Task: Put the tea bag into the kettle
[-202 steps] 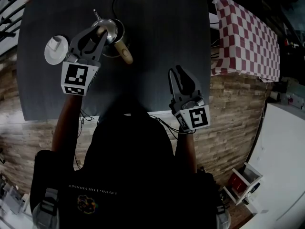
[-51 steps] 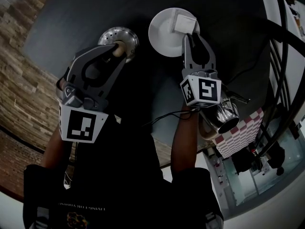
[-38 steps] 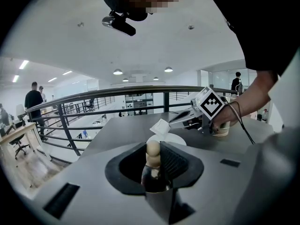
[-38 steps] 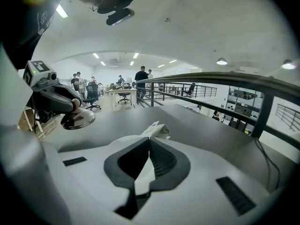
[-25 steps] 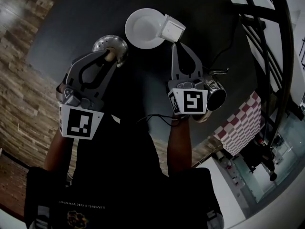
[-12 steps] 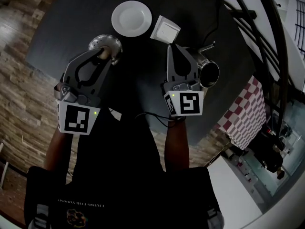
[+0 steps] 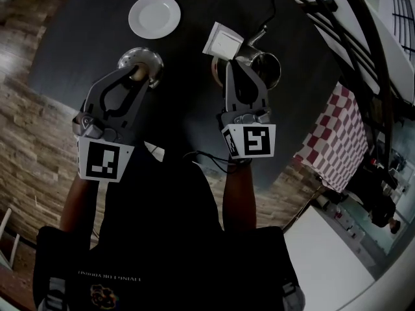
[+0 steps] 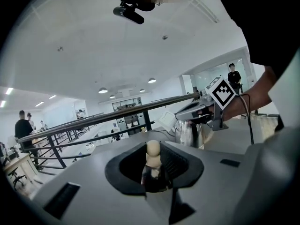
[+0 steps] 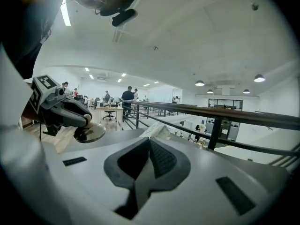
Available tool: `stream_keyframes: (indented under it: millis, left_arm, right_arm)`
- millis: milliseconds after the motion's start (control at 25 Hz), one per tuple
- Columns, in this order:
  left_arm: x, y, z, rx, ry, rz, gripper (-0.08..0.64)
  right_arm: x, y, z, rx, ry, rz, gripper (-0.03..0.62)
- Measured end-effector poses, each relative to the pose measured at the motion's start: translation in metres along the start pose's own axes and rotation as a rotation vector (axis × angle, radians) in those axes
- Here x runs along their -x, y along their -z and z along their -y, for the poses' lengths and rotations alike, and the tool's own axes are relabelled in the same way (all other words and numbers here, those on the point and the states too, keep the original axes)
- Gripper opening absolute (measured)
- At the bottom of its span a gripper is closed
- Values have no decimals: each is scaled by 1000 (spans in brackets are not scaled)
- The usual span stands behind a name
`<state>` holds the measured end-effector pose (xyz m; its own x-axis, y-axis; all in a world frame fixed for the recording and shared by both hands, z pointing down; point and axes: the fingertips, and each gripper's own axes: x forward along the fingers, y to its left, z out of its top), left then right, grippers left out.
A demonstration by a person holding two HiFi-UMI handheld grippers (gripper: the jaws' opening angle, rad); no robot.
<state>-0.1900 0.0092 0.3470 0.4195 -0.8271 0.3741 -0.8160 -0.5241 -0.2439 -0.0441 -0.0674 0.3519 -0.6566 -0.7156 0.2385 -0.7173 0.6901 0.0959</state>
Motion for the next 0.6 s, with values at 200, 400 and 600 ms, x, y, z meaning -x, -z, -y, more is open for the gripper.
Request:
stream_keyframes:
  millis: [200, 400, 600]
  left_arm:
    - [-4, -20, 20, -18, 20, 28, 97]
    - [-10, -36, 39, -36, 49, 47, 97]
    - [-20, -53, 57, -58, 71, 67, 97]
  right_arm:
    - [28, -3, 16, 1, 35, 18, 19]
    - [55, -4, 31, -6, 78, 34, 20]
    - [82, -1, 51, -16, 124, 42, 20]
